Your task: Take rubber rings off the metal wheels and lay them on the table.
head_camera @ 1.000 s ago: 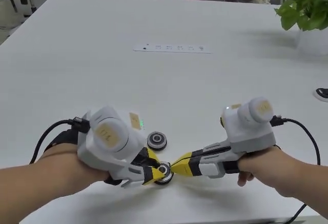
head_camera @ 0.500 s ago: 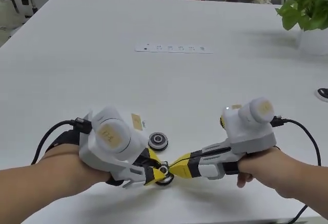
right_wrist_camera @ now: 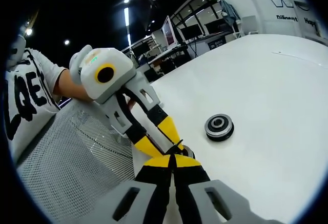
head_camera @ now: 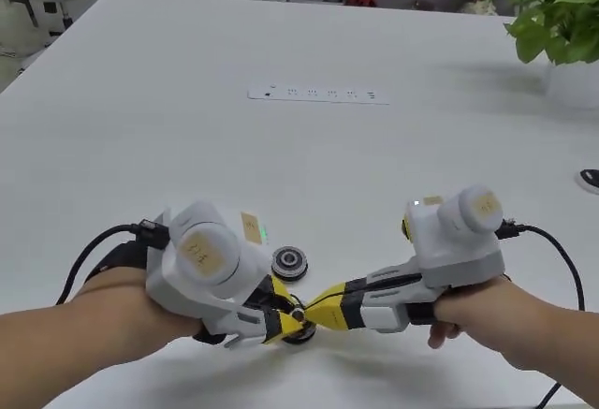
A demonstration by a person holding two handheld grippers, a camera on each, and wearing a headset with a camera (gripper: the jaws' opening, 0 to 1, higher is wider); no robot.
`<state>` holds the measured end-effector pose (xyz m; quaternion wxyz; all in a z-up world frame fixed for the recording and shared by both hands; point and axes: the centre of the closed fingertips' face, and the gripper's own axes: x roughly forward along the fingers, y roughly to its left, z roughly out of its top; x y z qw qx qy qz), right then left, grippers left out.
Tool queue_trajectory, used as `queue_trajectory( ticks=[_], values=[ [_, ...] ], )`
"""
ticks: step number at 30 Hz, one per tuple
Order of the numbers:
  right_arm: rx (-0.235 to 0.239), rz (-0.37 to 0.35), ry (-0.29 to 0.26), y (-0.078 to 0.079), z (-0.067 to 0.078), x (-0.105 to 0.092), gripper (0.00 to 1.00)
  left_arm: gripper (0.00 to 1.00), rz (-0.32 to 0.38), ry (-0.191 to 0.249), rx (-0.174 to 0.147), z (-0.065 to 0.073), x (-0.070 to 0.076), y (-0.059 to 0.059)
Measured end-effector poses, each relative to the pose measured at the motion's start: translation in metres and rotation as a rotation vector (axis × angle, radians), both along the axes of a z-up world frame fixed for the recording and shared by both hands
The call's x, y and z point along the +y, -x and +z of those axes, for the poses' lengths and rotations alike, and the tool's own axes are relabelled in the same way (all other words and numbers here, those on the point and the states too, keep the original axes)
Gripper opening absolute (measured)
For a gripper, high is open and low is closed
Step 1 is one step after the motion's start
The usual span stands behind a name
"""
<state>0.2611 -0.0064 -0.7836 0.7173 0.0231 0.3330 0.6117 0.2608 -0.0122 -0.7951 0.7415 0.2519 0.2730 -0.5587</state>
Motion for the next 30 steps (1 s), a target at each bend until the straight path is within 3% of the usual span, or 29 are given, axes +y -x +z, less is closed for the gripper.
queue_trajectory(
  ticks=[14, 20, 23, 30],
  values=[
    [-0.029, 0.006, -0.005, -0.004, 0.002, -0.003, 0.0, 0.15, -0.04, 0.017, -0.02, 0.002, -0.001, 0.001],
    [-0.033, 0.016, -0.013, -0.003, 0.003, -0.002, 0.0, 0.17, -0.052, 0.027, -0.011, 0.005, 0.0, 0.004],
    [-0.036, 0.009, -0.019, -0.005, 0.005, -0.003, 0.0, 0.25, -0.051, 0.043, 0.019, 0.007, -0.001, 0.008],
    [-0.034, -0.006, -0.032, -0.008, 0.009, -0.005, 0.0, 0.28, -0.063, 0.041, 0.019, 0.013, 0.004, 0.012]
  ],
)
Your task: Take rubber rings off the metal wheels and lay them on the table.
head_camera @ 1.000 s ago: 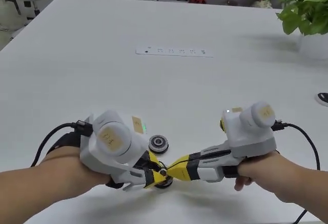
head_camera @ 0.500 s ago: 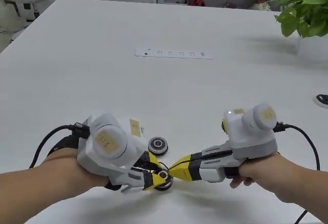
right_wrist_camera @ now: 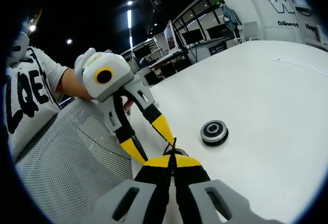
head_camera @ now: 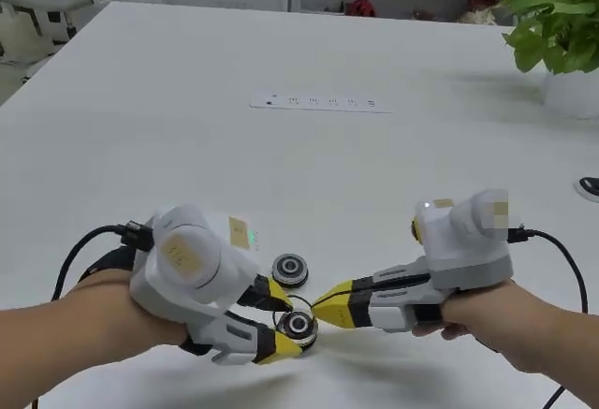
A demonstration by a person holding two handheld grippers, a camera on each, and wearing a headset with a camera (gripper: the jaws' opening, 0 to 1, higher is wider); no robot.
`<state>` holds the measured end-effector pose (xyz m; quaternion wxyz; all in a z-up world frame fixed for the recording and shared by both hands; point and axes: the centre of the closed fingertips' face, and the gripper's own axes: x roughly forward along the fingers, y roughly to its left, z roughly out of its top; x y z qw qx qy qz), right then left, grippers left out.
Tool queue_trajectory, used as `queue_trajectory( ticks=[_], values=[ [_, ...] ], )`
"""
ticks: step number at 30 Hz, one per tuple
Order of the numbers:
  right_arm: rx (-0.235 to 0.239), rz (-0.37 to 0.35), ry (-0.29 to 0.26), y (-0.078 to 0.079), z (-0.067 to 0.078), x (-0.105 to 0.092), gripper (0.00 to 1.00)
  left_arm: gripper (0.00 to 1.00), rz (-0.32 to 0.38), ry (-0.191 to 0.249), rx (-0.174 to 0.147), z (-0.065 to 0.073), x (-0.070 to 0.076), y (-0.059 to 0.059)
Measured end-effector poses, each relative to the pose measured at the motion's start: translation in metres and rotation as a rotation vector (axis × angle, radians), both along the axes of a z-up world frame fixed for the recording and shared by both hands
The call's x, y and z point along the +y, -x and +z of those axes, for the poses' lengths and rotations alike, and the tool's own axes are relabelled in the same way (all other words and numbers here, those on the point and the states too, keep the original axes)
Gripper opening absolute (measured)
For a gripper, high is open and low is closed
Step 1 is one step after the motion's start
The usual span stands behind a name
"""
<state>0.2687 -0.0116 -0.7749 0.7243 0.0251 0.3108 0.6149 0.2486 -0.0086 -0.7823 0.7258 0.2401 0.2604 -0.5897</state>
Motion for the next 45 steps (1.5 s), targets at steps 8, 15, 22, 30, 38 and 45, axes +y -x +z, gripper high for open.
queue_trajectory(
  ticks=[8, 15, 22, 30, 38, 45],
  values=[
    [-0.007, 0.001, -0.007, 0.0, 0.004, 0.0, 0.0, 0.32, 0.01, 0.038, 0.0, 0.015, 0.004, 0.004],
    [-0.007, 0.005, -0.009, 0.001, 0.005, 0.0, 0.0, 0.36, 0.03, 0.06, -0.015, 0.024, 0.009, 0.004],
    [-0.006, 0.014, -0.011, 0.003, 0.007, 0.001, 0.0, 0.41, 0.05, 0.073, -0.007, 0.029, 0.016, 0.004],
    [-0.003, 0.019, -0.022, 0.003, 0.012, 0.003, 0.0, 0.47, 0.075, 0.081, -0.007, 0.033, 0.024, 0.004],
    [-0.003, 0.027, -0.024, 0.003, 0.015, 0.005, 0.0, 0.52, 0.098, 0.09, -0.002, 0.036, 0.032, 0.004],
    [-0.004, 0.028, -0.034, 0.001, 0.021, 0.009, 0.0, 0.58, 0.131, 0.092, -0.007, 0.037, 0.043, 0.002]
  ],
)
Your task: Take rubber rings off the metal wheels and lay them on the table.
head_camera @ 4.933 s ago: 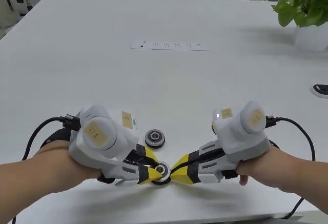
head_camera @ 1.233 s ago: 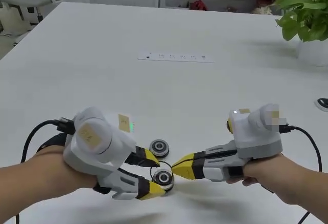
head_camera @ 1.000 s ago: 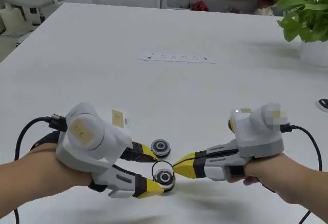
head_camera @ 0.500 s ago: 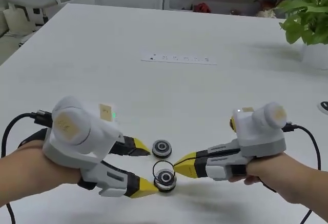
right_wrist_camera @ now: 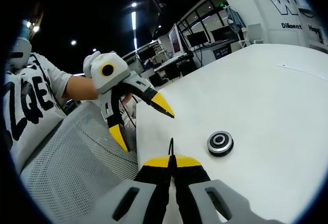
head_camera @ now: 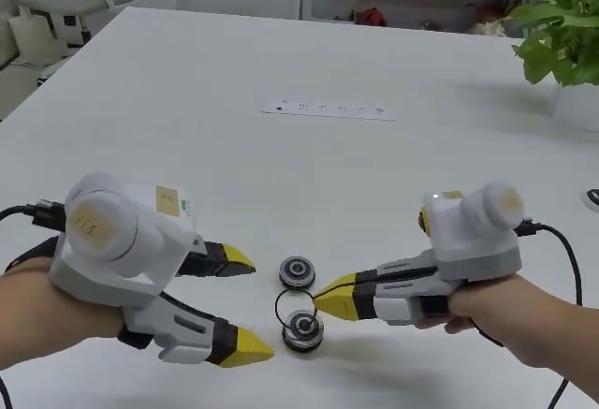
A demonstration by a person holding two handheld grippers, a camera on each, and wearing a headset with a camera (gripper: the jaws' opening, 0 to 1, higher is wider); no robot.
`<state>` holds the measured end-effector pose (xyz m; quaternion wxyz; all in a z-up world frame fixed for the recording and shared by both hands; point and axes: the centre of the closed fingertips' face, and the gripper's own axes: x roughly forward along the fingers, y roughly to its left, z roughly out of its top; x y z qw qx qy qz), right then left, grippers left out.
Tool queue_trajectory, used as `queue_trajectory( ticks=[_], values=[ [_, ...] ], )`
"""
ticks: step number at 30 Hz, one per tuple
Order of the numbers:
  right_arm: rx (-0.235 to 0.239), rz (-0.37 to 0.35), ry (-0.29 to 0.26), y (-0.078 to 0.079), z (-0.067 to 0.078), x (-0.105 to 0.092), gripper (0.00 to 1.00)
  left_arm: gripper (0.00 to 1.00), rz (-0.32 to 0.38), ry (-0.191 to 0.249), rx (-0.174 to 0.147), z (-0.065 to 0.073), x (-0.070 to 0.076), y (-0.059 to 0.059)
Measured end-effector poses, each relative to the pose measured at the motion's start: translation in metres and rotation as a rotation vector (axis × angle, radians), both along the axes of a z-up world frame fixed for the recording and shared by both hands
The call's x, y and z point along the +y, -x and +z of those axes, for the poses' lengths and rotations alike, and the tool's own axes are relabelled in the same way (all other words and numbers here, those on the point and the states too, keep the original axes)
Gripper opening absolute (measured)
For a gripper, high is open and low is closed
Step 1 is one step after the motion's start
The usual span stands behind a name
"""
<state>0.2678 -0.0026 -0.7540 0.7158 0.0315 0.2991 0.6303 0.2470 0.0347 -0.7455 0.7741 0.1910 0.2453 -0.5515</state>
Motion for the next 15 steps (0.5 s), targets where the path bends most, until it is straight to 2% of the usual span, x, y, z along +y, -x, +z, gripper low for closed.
queue_trajectory(
  ticks=[8, 15],
  values=[
    [-0.003, -0.002, -0.014, -0.004, 0.005, 0.007, 0.0, 0.6, 0.044, 0.019, 0.001, 0.002, 0.011, -0.003],
    [0.0, -0.001, -0.012, -0.008, 0.004, 0.017, 0.0, 0.62, 0.076, 0.02, 0.004, 0.0, 0.02, -0.005]
  ],
)
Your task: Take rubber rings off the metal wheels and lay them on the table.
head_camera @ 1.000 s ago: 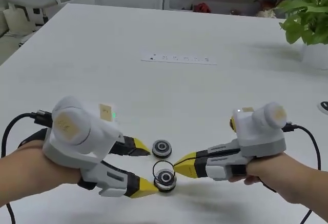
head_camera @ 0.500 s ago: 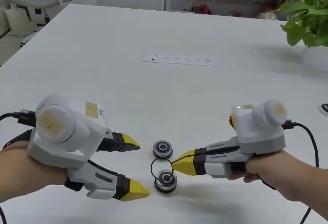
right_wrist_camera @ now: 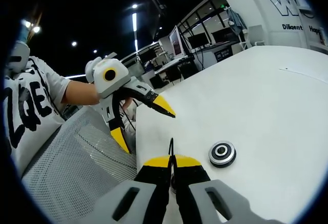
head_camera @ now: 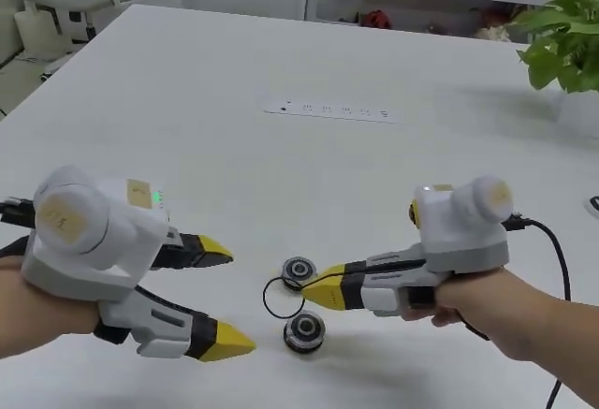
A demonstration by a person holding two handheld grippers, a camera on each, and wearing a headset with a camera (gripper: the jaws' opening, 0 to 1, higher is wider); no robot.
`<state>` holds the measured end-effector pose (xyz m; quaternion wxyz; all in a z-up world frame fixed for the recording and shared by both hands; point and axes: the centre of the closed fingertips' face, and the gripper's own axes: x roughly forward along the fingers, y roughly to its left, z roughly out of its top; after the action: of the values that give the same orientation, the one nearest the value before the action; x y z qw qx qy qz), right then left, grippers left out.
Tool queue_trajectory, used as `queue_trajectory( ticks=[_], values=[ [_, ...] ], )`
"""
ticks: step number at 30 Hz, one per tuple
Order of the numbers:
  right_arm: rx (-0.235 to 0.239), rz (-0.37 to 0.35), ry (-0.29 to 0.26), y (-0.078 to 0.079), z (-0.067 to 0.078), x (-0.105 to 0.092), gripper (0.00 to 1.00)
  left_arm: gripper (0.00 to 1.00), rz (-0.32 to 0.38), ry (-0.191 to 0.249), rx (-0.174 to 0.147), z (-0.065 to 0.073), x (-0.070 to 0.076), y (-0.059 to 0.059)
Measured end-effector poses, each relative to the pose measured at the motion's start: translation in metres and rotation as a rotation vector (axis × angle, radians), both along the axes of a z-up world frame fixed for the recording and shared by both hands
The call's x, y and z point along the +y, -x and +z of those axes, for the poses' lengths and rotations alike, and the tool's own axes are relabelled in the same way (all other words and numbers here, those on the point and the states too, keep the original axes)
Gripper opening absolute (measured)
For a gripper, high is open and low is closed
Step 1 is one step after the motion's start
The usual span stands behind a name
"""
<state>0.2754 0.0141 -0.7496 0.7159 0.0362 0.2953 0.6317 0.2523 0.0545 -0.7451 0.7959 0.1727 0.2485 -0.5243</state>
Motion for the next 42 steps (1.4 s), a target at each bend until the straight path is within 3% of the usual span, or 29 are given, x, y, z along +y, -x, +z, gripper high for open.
queue_trajectory(
  ticks=[9, 24, 42],
  values=[
    [0.009, 0.01, 0.011, -0.002, -0.004, 0.012, 0.0, 0.66, 0.046, 0.004, -0.002, -0.002, 0.011, -0.007],
    [0.021, 0.021, 0.027, 0.001, -0.016, 0.029, 0.0, 0.69, 0.067, -0.014, 0.008, -0.01, 0.025, -0.006],
    [0.021, 0.025, 0.058, 0.004, -0.031, 0.04, 0.0, 0.69, 0.089, -0.017, 0.003, -0.009, 0.033, -0.008]
  ],
)
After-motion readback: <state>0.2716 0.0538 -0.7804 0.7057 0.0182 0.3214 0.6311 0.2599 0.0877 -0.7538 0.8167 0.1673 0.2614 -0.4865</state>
